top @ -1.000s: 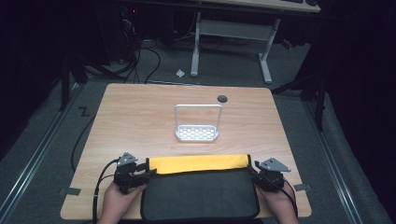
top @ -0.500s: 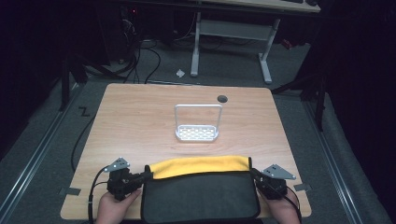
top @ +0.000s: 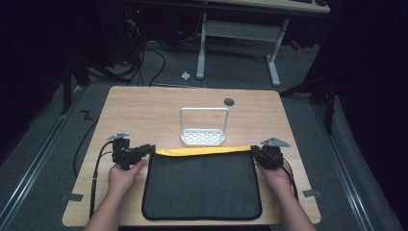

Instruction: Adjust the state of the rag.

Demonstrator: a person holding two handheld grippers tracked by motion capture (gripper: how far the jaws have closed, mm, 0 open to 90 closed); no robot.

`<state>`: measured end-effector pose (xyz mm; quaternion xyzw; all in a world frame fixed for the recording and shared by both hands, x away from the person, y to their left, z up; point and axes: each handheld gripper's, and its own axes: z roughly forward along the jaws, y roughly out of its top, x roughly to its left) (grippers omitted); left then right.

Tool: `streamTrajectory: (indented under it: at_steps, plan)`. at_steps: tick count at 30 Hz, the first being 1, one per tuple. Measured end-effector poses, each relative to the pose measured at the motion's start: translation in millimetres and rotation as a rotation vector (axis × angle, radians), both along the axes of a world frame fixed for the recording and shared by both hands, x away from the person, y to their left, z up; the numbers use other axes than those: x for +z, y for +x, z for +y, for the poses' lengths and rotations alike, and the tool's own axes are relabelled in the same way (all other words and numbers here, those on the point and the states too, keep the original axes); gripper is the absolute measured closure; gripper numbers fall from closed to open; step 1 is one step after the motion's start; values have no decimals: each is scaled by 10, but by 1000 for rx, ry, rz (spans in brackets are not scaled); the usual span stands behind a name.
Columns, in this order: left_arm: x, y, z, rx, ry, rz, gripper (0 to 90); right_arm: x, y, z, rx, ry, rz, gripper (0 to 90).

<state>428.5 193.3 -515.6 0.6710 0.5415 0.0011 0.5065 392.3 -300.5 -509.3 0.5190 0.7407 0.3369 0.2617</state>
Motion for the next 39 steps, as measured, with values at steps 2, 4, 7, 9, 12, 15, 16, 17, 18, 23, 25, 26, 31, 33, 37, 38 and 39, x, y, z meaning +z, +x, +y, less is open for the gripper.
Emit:
streamTrajectory:
  at_steps: [2,4,7,9,12,15,16,17,18,23,25,26,31,33,37,38,39]
  plan:
    - [-9,34,6,22,37,-10,542,12,85,16,-10,-11,-5,792]
    - [21,7,1,21,64,-24,528,45,132,28,-10,-17,-15,753]
    - [95,-159,-77,-16,100,-68,515,116,66,73,1,-19,-36,704]
    - [110,-305,-205,-67,182,-101,510,147,-38,116,15,-44,-66,653]
    - [57,-493,-402,-147,242,-136,586,172,-211,194,54,-55,-95,679]
    - [-91,-537,-565,-182,373,-129,709,54,-309,285,112,-83,-44,815]
    - [-141,-522,-579,-191,377,-104,733,-14,-311,308,120,-100,-14,841]
    - [-154,-529,-571,-182,363,-113,747,-84,-303,323,126,-124,15,851]
    - [-154,-535,-570,-184,369,-118,762,-146,-295,327,126,-144,43,862]
    - [-135,-777,-564,-237,395,-121,802,-161,-472,271,130,-107,66,880]
    - [-111,-891,-561,-267,388,-89,805,-151,-630,245,146,-97,77,879]
    - [-100,-943,-568,-283,404,-90,807,-146,-707,232,151,-97,82,879]
    - [-93,-820,-595,-255,413,-100,812,-100,-748,207,120,-102,60,880]
    - [-94,-716,-586,-246,405,-108,818,-91,-651,193,105,-102,60,887]
    - [-51,-535,-541,-206,383,-127,819,-126,-441,185,82,-113,67,888]
    - [-33,-478,-525,-186,370,-134,818,-132,-396,189,77,-112,66,887]
    - [-25,-441,-516,-175,365,-137,817,-133,-343,191,72,-113,61,886]
